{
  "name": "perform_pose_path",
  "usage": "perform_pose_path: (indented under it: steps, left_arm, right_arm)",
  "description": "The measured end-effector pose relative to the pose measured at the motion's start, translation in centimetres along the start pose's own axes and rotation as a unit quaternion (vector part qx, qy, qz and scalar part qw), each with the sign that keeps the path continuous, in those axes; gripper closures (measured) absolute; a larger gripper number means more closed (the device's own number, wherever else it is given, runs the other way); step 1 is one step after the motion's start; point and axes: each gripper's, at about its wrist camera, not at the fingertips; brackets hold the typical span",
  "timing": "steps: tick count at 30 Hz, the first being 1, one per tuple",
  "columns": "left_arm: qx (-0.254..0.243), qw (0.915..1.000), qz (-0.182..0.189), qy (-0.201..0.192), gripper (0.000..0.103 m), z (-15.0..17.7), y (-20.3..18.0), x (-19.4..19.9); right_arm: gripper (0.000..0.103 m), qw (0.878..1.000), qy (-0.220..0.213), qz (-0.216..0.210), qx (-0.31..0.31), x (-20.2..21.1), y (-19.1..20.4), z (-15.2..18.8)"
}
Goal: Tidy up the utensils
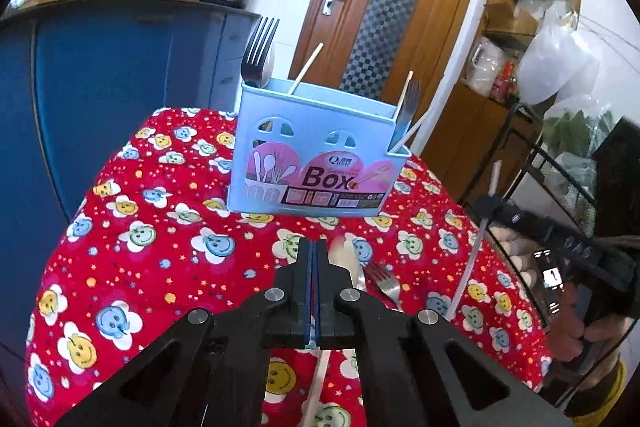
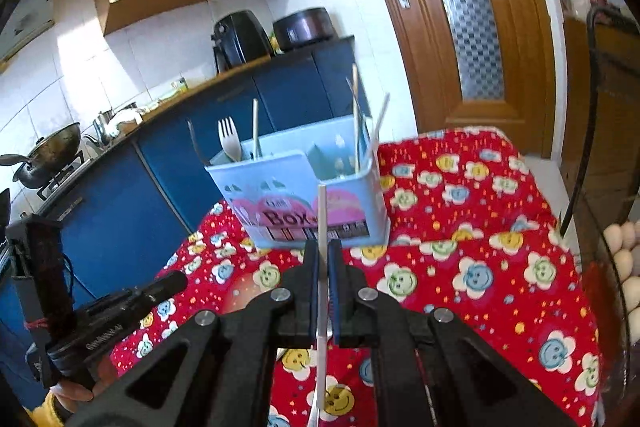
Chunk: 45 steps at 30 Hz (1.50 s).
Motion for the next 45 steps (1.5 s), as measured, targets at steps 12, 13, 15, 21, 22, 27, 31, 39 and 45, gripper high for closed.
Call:
perform_pose_path:
  steps: [12, 13, 15, 21, 22, 27, 31, 39, 45]
  left_arm:
    - [0.005, 0.9943, 0.012, 0.105, 0.098, 1.5, 0.4, -3.1]
    - [0.003, 0.9928, 0.013, 0.119, 0.097, 1.8, 0.3, -3.5]
    - [-0.002, 0.9898, 0.013, 0.142, 0.095, 2.2, 0.0, -4.3]
    - [-0.017, 0.9800, -0.007, 0.198, 0.090, 3.2, -0.3, -6.4]
    - [-0.020, 0.9791, -0.012, 0.202, 0.090, 3.3, -0.4, -6.6]
    - [-0.026, 0.9737, -0.022, 0.225, 0.090, 3.4, -0.3, -7.6]
    - [-0.048, 0.9650, -0.028, 0.256, 0.090, 3.4, -0.6, -8.8]
    - [-0.054, 0.9634, -0.019, 0.262, 0.094, 2.9, -0.7, -9.6]
    - [-0.023, 0.9801, 0.010, 0.197, 0.094, 2.1, -0.2, -7.6]
  right_arm:
    - [0.097, 1.000, -0.001, 0.000, -0.010, 0.7, -0.4, 0.0]
    - [0.097, 1.000, -0.002, 0.000, -0.009, 0.8, -0.5, 0.0]
    - [0.097, 1.000, -0.005, 0.000, -0.010, 1.0, -0.6, -0.1]
    - [0.097, 1.000, -0.009, -0.001, -0.013, 1.4, -0.9, -0.2]
    - [0.097, 1.000, -0.009, -0.001, -0.013, 1.4, -0.9, -0.2]
    - [0.097, 1.000, -0.009, -0.001, -0.015, 1.5, -1.0, -0.2]
    - [0.097, 1.000, -0.007, 0.001, -0.018, 1.5, -1.3, -0.3]
    - [0.097, 1.000, -0.006, 0.004, -0.020, 1.5, -1.5, -0.4]
    - [0.097, 1.000, -0.009, 0.004, -0.020, 1.6, -1.6, -0.7]
Point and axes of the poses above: each gripper's, at about its wrist camera, not at the fingertips, and x roughly against the way its jaws point, y to its left, z to its underside, and after that the axes turned 15 degrees about z, right-handed
